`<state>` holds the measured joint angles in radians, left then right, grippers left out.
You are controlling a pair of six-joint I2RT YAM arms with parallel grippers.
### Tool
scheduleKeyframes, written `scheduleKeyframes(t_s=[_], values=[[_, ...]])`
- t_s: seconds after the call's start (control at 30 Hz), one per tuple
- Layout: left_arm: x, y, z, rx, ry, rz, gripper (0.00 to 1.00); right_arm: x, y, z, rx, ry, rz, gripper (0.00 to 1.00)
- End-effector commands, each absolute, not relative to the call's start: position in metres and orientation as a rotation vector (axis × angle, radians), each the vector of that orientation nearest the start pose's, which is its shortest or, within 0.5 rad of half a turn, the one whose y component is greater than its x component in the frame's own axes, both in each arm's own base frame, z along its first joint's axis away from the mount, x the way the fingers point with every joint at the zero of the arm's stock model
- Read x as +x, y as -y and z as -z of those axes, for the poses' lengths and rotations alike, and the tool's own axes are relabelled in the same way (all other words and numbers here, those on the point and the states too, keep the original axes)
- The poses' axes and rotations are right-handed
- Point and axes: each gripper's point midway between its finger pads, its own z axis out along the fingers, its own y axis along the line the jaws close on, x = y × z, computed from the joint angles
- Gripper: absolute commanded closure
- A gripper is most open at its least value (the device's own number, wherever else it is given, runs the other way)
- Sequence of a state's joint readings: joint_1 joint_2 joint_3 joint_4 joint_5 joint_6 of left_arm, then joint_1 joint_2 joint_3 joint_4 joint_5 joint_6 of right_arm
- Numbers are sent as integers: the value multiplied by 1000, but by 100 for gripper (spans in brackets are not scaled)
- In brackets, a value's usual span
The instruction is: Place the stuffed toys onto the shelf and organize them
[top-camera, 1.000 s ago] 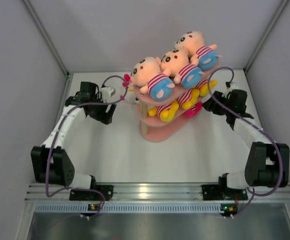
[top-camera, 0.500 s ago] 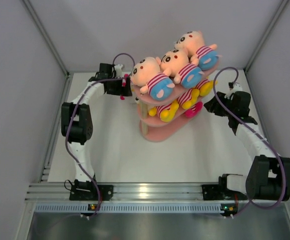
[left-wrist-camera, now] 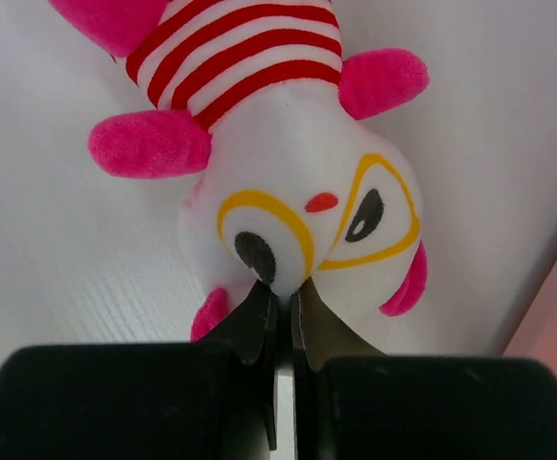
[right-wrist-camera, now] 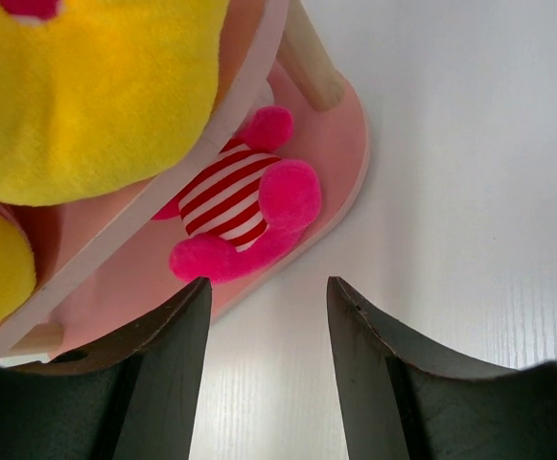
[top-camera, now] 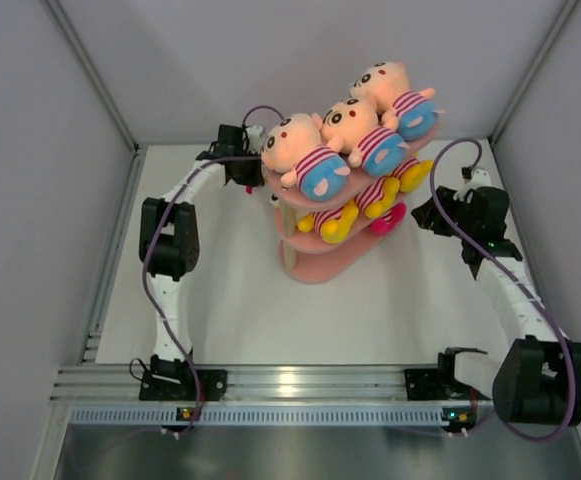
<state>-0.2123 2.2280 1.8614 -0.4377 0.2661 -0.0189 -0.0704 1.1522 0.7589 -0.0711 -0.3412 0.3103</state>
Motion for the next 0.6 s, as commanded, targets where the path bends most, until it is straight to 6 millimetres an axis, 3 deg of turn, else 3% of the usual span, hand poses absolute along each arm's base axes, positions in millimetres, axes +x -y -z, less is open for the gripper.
scheduleKeyframes(t_s=[0.0,0.03,0.1,0.13,0.17,0.2,0.23,0.27,0.3,0.33,0.37,0.43,0.47,0.5,0.53,0.57], values=[[546,147,-100,424,-2305,301,100,349,-43,-197,138,-1982,-485,48],[538,143,-114,442,-2292,284,100,345,-45,-202,123,-1972,-498,48],[514,132,-108,501,-2333,236,100,341,-49,-207,99,-1963,-509,48],[502,127,-127,523,-2315,218,100,336,-52,-210,83,-1958,-525,49],[478,120,-114,591,-2371,198,100,334,-54,-211,70,-1961,-531,49],[462,116,-113,626,-2392,192,100,331,-56,-211,55,-1964,-537,49],[446,112,-133,654,-2363,184,100,327,-59,-213,34,-1959,-551,49],[415,104,-115,725,-2437,177,100,323,-63,-212,23,-1969,-564,50],[401,99,-116,748,-2450,168,100,320,-67,-214,14,-1964,-582,50],[386,93,-131,758,-2425,142,100,315,-73,-221,-13,-1944,-617,50],[358,85,-116,812,-2490,137,100,311,-80,-225,-28,-1933,-642,50],[329,77,-132,854,-2474,121,100,303,-89,-239,-73,-1896,-664,50],[312,74,-130,903,-2486,126,100,299,-96,-243,-105,-1892,-672,50],[288,70,-129,938,-2534,150,100,291,-107,-241,-163,-1914,-681,50],[275,68,-142,973,-2495,145,100,287,-112,-250,-204,-1897,-672,50],[261,68,-143,996,-2501,173,100,279,-127,-250,-298,-1896,-676,49]])
